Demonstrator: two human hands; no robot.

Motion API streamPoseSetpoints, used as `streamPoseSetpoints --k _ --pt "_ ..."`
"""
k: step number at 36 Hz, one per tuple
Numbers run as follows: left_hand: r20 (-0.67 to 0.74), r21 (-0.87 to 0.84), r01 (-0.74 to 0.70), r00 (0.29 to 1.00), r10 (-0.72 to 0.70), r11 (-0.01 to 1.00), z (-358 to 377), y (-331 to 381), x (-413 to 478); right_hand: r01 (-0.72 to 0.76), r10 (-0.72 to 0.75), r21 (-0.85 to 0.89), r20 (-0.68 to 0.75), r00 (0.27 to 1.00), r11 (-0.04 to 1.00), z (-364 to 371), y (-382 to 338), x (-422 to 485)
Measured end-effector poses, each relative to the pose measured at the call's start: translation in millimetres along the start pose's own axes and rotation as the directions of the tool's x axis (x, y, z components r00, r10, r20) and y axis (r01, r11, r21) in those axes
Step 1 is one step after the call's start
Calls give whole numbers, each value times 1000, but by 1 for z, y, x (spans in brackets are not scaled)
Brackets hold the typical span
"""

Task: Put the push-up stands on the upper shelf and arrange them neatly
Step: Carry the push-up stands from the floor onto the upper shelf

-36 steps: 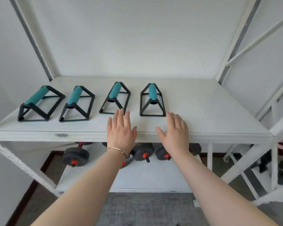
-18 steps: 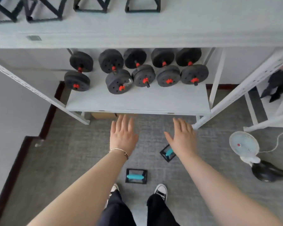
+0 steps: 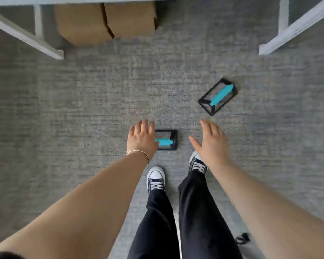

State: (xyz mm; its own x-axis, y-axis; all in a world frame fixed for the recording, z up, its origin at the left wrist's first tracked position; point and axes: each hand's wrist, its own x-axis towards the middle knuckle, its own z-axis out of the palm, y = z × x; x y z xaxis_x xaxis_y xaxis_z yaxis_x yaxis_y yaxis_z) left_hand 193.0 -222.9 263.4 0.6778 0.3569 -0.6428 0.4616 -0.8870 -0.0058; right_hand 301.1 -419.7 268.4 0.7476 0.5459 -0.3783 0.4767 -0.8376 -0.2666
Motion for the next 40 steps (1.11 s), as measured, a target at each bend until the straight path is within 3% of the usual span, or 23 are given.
streamPoseSetpoints --k 5,11,16,21,23,28,33,40 --pt "27 -18 -54 998 54 998 103 3 66 -42 41 15 68 997 999 113 23 21" --pt "162 -74 -72 983 83 995 188 8 118 -112 108 26 113 988 993 185 53 47" --pt "162 -13 -112 980 112 994 218 7 140 -122 118 27 131 984 992 213 72 71" --pt "179 132 -253 957 228 958 221 4 149 -151 145 49 107 984 987 216 79 93" --pt "196 96 -268 949 245 959 215 7 152 -195 192 53 64 979 979 214 84 104" --pt "63 -217 -62 995 78 974 179 24 171 -469 479 204 -3 878 860 199 102 144" --pt "10 -617 174 977 -214 767 142 53 222 -607 683 452 -7 730 653 188 125 196" --pt "43 -685 273 941 -337 676 130 80 278 -694 765 513 106 636 506 192 146 247"
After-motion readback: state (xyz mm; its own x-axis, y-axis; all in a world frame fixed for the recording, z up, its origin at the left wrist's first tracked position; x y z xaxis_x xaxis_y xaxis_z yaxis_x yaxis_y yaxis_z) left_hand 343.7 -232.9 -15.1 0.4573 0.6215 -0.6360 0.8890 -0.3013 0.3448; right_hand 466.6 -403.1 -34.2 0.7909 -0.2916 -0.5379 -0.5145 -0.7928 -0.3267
